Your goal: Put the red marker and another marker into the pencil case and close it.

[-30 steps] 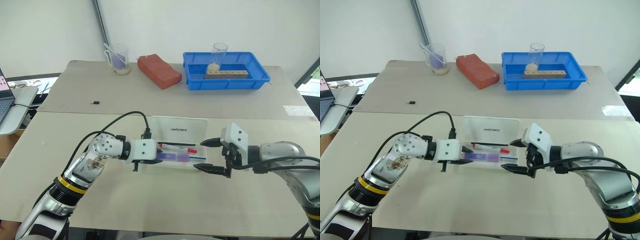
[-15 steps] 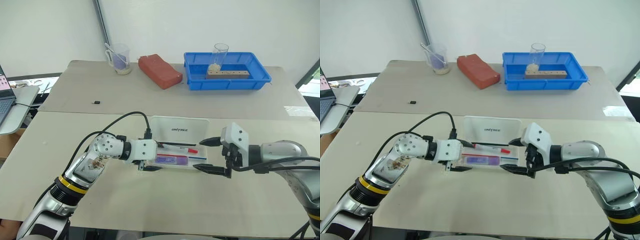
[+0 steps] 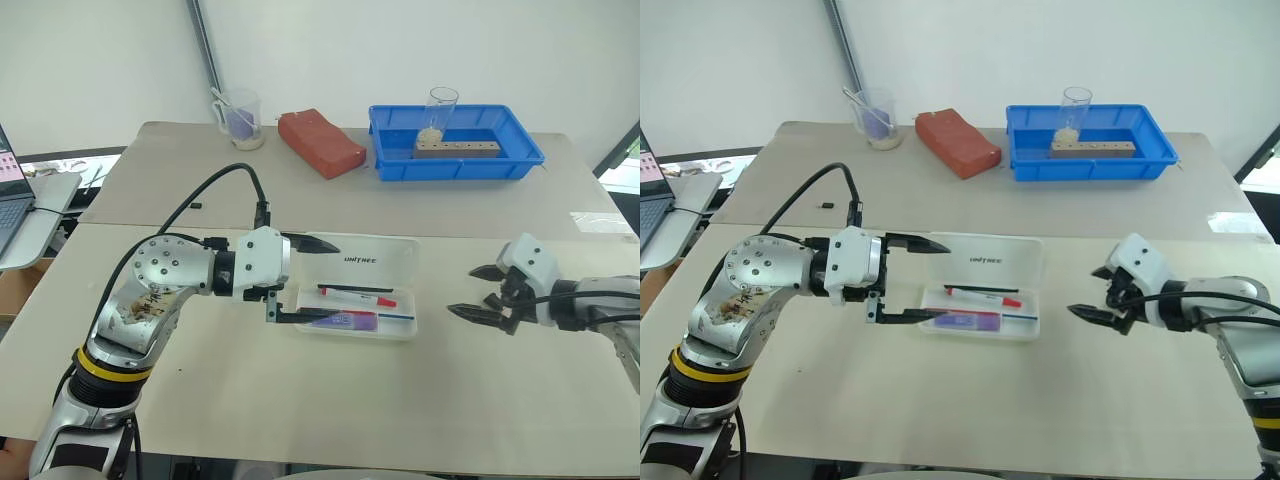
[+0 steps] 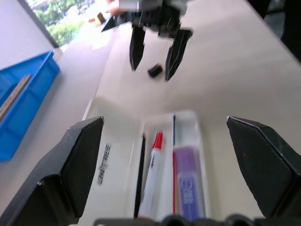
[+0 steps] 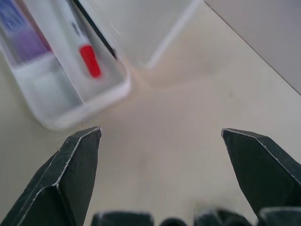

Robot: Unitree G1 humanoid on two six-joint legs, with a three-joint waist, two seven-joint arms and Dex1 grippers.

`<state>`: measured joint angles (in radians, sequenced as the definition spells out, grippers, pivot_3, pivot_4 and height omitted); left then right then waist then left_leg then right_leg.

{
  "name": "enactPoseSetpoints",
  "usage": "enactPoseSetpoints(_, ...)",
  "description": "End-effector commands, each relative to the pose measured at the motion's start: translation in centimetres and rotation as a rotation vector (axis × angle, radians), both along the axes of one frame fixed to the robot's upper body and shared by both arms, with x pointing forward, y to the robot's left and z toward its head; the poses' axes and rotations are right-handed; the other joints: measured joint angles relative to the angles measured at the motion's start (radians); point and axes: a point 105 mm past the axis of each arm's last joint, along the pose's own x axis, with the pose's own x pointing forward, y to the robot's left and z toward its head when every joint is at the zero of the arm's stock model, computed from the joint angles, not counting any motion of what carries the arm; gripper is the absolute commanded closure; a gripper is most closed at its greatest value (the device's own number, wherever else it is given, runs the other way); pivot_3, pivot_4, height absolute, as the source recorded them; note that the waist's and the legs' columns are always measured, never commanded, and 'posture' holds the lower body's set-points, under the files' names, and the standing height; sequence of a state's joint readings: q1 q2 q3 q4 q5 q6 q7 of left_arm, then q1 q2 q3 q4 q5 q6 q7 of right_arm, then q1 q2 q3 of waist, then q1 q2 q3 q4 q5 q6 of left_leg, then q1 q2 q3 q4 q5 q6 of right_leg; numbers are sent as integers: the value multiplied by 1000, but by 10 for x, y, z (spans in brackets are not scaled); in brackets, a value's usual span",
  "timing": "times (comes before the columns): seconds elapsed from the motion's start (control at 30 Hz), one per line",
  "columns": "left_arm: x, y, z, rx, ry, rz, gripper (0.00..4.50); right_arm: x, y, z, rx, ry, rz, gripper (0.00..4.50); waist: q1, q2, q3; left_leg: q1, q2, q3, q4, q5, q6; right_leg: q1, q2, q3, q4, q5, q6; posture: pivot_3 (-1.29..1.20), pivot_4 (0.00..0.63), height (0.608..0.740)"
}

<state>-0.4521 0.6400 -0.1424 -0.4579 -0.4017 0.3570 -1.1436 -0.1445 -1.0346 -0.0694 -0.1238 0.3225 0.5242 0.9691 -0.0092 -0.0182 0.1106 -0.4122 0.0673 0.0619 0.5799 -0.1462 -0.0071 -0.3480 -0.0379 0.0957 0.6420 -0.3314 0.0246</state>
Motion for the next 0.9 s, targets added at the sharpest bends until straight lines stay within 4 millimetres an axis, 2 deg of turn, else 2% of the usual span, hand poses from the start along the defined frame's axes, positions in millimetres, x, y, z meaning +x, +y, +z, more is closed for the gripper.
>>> enactPoseSetpoints(0.03,-7,-7,13,-32,-42,-33,68,8,-16,-1,-61,-3,-27,0,-3,0,0,0,0,0,0,0,0,0,0,0,0,0,0,0,150,740)
enactPoseSetpoints(0.23,-8,-7,10,-8,-58,-40,68,13,-31,-23,-75,74,-118,0,-3,1,1,5,0,0,0,0,0,6,0,0,-1,0,0,0,150,740)
enactPoseSetpoints(0.47,-12,-8,9,-13,-44,-42,68,18,-45,-35,-71,114,-220,0,-3,1,1,9,0,0,1,-1,0,11,0,0,-3,0,1,0,150,740)
enactPoseSetpoints(0.57,-12,-7,9,-9,-44,-36,0,18,-49,-36,-72,129,-242,813,-2,1,1,9,-1,-1,1,-1,0,12,0,0,-4,-1,1,0,150,740)
enactPoseSetpoints(0.77,-12,-7,9,-17,-40,-28,0,12,-57,-38,-96,151,-261,2867,0,1,1,9,-1,-1,1,-1,0,13,0,-1,-4,-1,1,0,150,740)
enactPoseSetpoints(0.83,-12,-7,9,-20,-39,-26,0,12,-51,-35,-82,138,-225,3593,0,1,1,9,-1,-1,1,-1,0,13,0,-1,-5,-1,1,0,150,740)
enactPoseSetpoints(0.9,-12,-6,9,-22,-37,-26,0,14,-35,-26,-46,106,-147,4225,0,1,1,8,-1,-1,1,-1,0,13,0,-1,-5,-1,1,0,150,740)
